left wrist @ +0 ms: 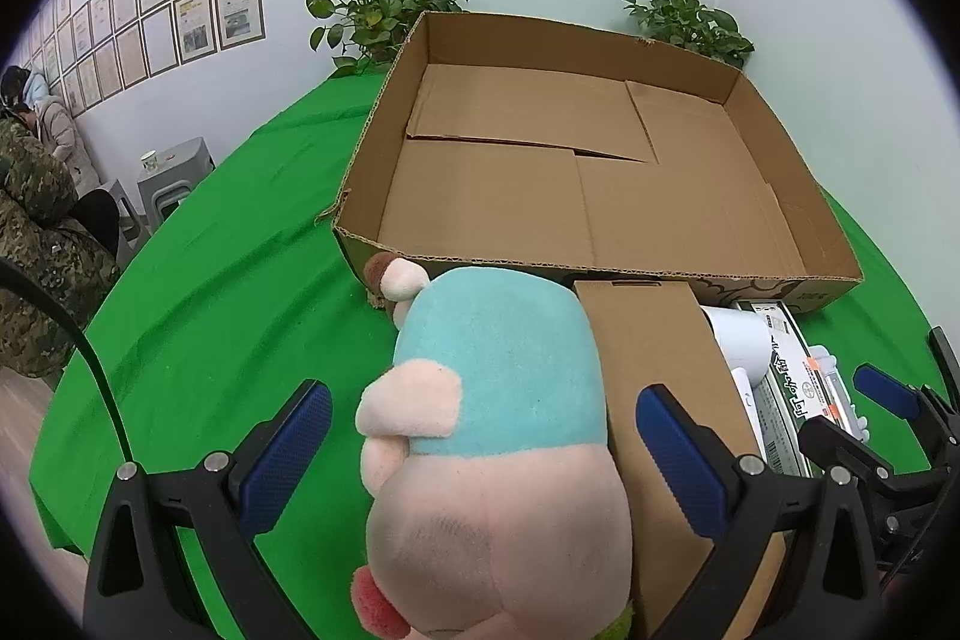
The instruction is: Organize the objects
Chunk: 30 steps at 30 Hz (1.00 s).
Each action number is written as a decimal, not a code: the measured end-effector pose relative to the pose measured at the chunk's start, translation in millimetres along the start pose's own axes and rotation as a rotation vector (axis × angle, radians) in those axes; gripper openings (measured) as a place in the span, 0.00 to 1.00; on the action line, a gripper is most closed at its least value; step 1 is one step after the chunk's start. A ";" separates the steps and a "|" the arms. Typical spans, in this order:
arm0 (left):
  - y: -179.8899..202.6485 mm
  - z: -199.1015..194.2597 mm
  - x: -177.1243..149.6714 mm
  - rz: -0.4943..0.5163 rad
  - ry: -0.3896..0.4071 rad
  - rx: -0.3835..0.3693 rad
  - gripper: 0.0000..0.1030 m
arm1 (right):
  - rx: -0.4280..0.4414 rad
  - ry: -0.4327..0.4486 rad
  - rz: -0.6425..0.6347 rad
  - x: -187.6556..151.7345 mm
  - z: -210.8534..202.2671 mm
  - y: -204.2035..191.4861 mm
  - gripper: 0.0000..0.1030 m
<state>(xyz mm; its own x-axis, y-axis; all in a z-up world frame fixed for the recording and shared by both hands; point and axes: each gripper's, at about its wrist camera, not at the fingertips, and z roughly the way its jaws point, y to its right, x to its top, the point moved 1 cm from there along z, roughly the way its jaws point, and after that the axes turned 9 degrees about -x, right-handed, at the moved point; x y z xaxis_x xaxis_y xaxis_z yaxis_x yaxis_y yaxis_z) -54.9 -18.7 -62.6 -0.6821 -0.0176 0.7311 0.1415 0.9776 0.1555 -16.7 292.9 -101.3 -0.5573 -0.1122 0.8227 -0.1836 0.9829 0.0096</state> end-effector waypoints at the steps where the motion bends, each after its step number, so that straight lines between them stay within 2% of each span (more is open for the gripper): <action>1: -0.2 -0.1 -0.2 -0.001 0.000 -0.001 0.98 | 0.000 -0.001 0.002 0.2 -0.2 -0.3 1.00; 10: -0.2 -0.1 -1.6 0.002 -0.003 0.004 0.98 | 0.019 0.017 0.022 0.2 1.1 -1.8 1.00; 30: 1.7 -1.5 -2.2 0.013 -0.002 0.004 0.98 | 0.015 -0.012 0.016 -1.3 4.2 -1.7 1.00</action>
<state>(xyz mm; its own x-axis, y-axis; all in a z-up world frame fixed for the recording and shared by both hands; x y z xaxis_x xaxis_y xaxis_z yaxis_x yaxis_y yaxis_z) -52.0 -17.3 -62.9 -0.6814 -0.0046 0.7319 0.1471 0.9787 0.1432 -19.1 290.7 -104.8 -0.5702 -0.0986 0.8156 -0.1866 0.9824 -0.0117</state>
